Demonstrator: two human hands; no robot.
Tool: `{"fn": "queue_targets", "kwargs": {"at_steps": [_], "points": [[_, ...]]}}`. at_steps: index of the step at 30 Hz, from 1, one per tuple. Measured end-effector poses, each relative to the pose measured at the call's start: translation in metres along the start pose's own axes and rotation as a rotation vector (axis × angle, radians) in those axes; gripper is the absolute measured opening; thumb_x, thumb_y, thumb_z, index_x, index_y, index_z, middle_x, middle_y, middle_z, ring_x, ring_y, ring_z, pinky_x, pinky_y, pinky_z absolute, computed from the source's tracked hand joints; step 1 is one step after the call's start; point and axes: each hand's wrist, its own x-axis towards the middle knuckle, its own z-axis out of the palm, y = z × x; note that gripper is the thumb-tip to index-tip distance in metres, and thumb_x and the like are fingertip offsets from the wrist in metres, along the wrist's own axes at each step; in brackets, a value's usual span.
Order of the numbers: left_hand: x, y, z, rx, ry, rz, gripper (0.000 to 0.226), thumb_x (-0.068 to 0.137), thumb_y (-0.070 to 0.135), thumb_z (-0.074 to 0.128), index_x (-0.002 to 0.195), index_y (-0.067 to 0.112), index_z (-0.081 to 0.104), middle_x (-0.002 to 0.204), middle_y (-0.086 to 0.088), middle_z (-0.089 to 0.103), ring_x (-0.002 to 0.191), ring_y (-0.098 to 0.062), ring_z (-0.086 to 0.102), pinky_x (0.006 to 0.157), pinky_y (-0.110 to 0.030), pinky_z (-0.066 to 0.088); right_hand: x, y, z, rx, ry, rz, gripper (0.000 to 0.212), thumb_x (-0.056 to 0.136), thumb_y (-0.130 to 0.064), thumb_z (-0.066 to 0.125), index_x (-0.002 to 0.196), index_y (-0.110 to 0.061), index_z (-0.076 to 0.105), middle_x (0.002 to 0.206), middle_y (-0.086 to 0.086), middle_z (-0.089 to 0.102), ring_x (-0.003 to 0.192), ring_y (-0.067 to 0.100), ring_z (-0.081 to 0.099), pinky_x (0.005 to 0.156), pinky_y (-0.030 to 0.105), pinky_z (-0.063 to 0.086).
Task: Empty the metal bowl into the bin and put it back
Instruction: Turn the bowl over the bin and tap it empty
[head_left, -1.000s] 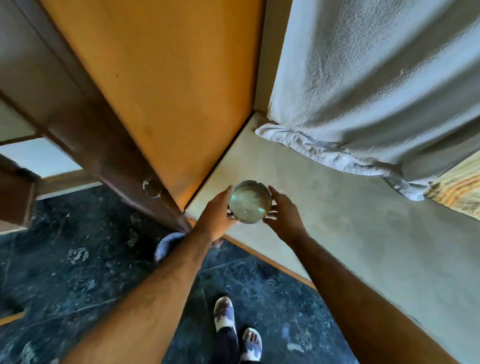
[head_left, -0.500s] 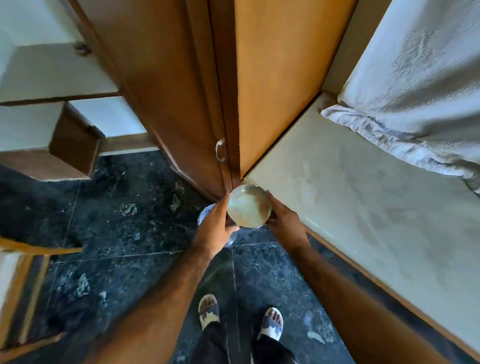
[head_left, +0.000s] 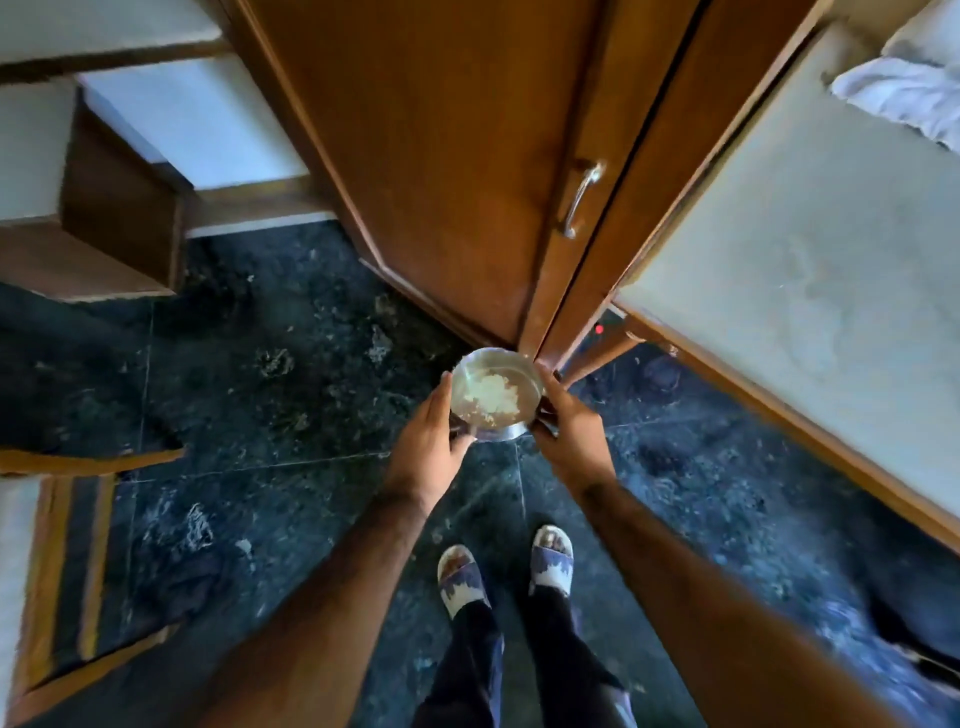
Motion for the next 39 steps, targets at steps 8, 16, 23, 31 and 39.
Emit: {"fn": "queue_targets", "kwargs": {"at_steps": [8, 16, 23, 31, 39], "points": [[0.058, -0.074, 0.083, -0.146, -0.032, -0.059, 0.067, 0.08, 0.011, 0.075, 0.141, 0.01, 0.048, 0.121, -0.019, 0.069, 0.091, -0.025, 0.075, 0.084, -0.039, 0.061, 0.063, 0.09, 0.057, 0.065, 0.039, 0.111, 0.062, 0.081, -0.007, 0.066, 0.138, -0.027, 0.056, 0.103, 0.01, 0.079, 0.096, 0.013, 0.074, 0.087, 0.034, 0.058], [0.135, -0.127, 0.135, -0.386, -0.072, -0.258, 0.048, 0.072, 0.03, 0.08, 0.114, 0.012, 0.067, 0.097, -0.013, 0.077, 0.082, -0.021, 0.075, 0.078, -0.042, 0.062, 0.144, 0.161, 0.098, 0.435, -0.069, 0.315, 0.056, 0.076, -0.001, 0.08, 0.129, -0.005, 0.063, 0.115, 0.013, 0.073, 0.095, 0.004, 0.069, 0.092, 0.026, 0.054], [0.176, -0.158, 0.179, -0.454, -0.281, -0.545, 0.043, 0.082, 0.036, 0.076, 0.104, 0.0, 0.069, 0.094, -0.013, 0.072, 0.078, -0.031, 0.076, 0.081, -0.044, 0.062, 0.168, 0.207, 0.138, 0.538, -0.128, 0.574, 0.029, 0.086, -0.022, 0.074, 0.11, -0.006, 0.073, 0.099, 0.014, 0.073, 0.09, 0.02, 0.067, 0.084, 0.029, 0.06], [0.184, -0.172, 0.198, -0.659, -0.196, -0.677, 0.044, 0.082, 0.04, 0.075, 0.094, -0.002, 0.068, 0.088, -0.018, 0.068, 0.07, -0.019, 0.067, 0.06, -0.024, 0.062, 0.177, 0.209, 0.152, 0.429, -0.055, 0.544, 0.014, 0.084, -0.032, 0.075, 0.085, -0.018, 0.075, 0.099, 0.014, 0.077, 0.086, 0.025, 0.076, 0.085, 0.045, 0.061], [0.162, -0.18, 0.208, -0.523, -0.041, -0.691, 0.054, 0.068, 0.066, 0.07, 0.066, 0.011, 0.069, 0.062, -0.008, 0.065, 0.059, -0.021, 0.056, 0.065, -0.034, 0.05, 0.176, 0.208, 0.169, 0.456, -0.035, 0.707, 0.036, 0.078, -0.034, 0.08, 0.094, -0.004, 0.073, 0.101, 0.016, 0.077, 0.082, 0.024, 0.076, 0.073, 0.038, 0.065]]}}
